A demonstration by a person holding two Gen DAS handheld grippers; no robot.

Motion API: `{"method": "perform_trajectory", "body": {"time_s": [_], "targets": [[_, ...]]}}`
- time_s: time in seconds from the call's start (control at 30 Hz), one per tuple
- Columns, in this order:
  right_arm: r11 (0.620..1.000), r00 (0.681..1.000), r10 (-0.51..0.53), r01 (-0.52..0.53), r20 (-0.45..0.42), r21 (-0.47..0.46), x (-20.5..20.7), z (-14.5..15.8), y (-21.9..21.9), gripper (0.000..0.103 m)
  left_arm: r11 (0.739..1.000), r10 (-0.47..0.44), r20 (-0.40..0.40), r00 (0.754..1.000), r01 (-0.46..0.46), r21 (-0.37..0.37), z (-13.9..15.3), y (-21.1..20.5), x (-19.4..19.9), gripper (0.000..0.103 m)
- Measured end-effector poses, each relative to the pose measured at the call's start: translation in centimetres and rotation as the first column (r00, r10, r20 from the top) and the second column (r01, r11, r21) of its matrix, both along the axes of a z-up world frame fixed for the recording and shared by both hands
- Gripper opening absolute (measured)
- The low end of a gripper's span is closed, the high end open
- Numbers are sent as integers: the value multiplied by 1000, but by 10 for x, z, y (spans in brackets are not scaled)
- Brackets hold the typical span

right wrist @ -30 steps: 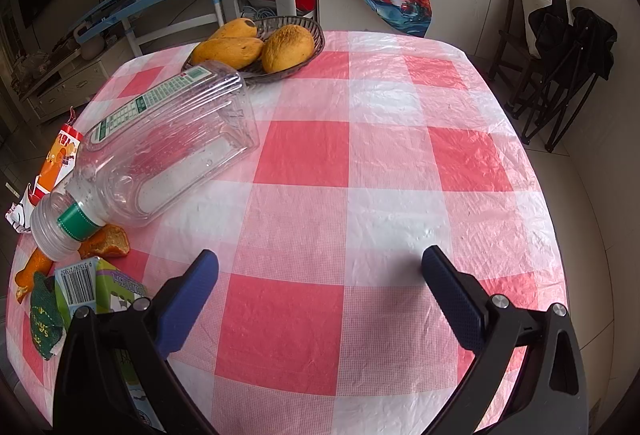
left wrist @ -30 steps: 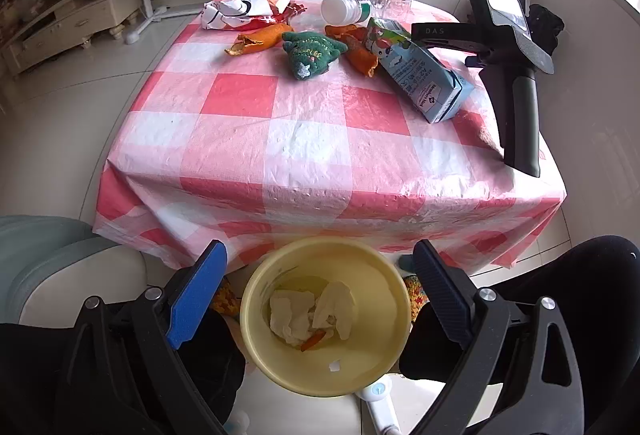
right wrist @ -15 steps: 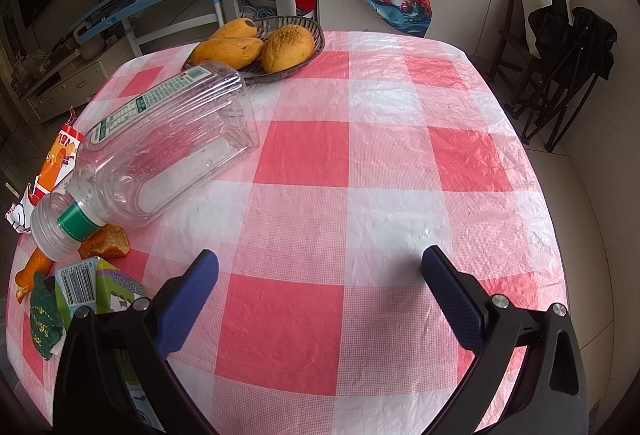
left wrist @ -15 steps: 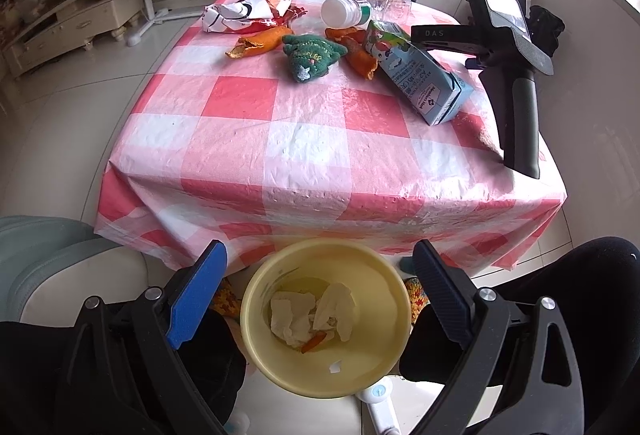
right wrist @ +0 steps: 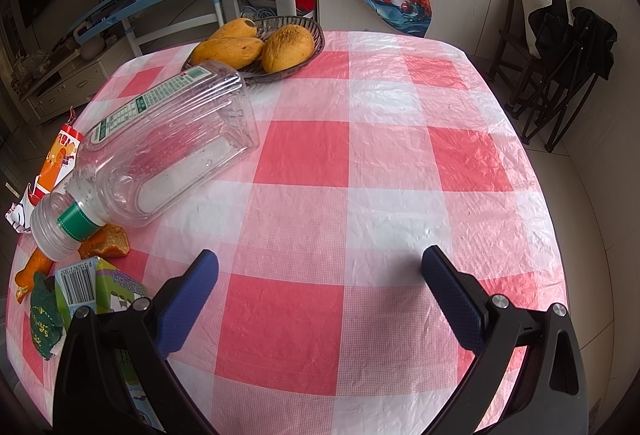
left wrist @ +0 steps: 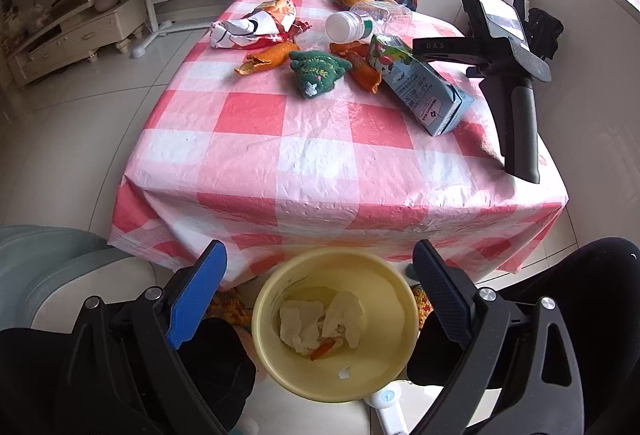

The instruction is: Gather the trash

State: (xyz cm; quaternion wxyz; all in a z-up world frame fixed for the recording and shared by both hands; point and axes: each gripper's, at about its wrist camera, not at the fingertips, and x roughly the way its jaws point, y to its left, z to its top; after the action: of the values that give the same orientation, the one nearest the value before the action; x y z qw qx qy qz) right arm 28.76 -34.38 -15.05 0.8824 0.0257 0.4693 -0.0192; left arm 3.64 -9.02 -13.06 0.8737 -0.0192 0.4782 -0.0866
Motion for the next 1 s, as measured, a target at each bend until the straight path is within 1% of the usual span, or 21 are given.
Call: {"method": "perform_trajectory", "body": {"time_s": [0.2, 0.47, 0.57, 0.73, 0.87, 1.0], "targets": [[1000, 1000, 0, 0, 0, 0, 0, 0, 0, 97, 999, 46, 33, 998, -46, 3, 7, 11, -1, 90], [1000, 1000, 0, 0, 0, 0, -1, 0, 0, 97, 997, 69, 60, 996, -70, 14, 11, 17, -3, 90], [1000, 1000, 0, 0, 0, 0, -1, 0, -1, 97, 996, 91, 69, 993, -93, 14, 14, 20, 0, 90], [1000, 1000, 0, 0, 0, 0, -1, 0, -1, 97, 994, 100, 103, 990, -104, 28, 24, 14, 9, 91], [1000, 1000, 0, 0, 0, 0, 0, 0, 0, 97, 994, 73, 132, 989, -84, 74, 29, 4, 20, 91], [1000, 1000, 0, 0, 0, 0, 0, 0, 0, 97, 992, 76, 140, 987, -89, 91, 31, 2, 41, 92]]}}
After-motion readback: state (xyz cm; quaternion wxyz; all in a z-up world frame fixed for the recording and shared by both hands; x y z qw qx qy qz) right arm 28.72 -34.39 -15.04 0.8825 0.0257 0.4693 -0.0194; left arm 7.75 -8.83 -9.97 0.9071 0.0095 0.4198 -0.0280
